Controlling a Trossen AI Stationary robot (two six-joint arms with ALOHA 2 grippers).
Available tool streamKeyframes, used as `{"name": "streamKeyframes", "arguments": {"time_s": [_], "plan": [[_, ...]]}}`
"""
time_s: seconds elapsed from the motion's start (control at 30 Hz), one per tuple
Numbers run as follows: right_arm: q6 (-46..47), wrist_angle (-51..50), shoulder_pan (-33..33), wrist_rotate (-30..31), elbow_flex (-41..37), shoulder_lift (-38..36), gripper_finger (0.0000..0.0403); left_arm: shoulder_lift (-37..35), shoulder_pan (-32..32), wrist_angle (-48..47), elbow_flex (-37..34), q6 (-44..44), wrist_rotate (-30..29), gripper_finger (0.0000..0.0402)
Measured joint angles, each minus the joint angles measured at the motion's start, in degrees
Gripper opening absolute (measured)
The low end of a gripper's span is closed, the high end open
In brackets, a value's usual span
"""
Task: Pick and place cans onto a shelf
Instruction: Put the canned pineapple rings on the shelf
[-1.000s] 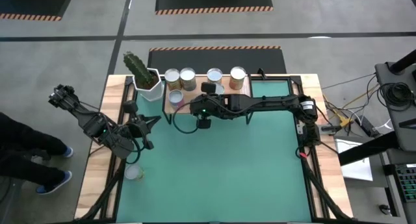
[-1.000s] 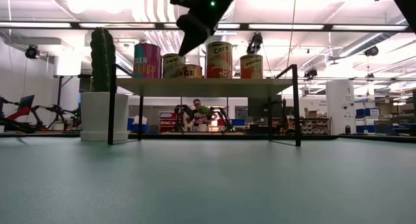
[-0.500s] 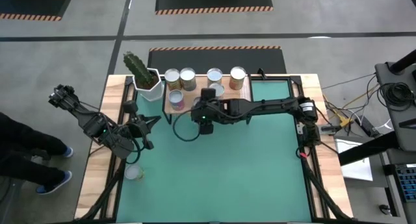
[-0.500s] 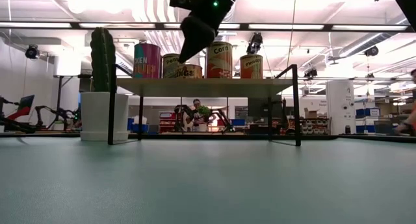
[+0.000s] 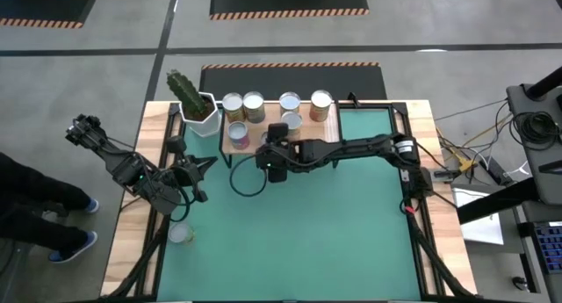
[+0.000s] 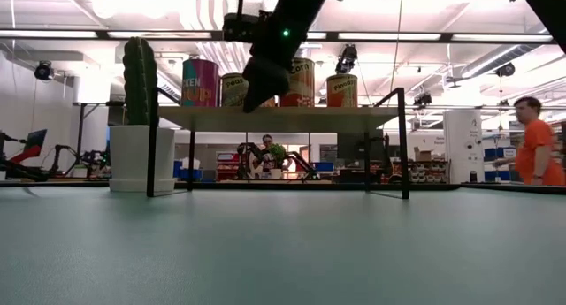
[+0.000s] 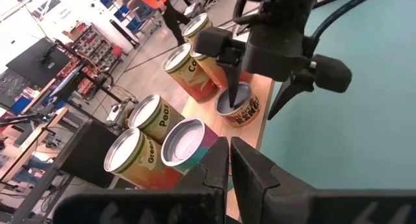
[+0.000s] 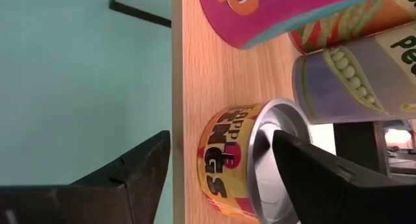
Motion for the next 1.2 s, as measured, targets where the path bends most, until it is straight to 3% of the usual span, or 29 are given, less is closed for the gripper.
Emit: {"name": "streamKeyframes", "arguments": {"time_s": [0.53,1.2], "plan": [[1.91,-0.45,1.69,1.46,0.57,-0.52,0.0118,0.00,-0.02,0.00,0.00,0.00,0.00,0.0000],[4.35,-4.94,2.97,2.78,0.57,-2.55,0.0012,0.00,-0.02,0.00,0.00,0.00,0.00,0.0000]]}}
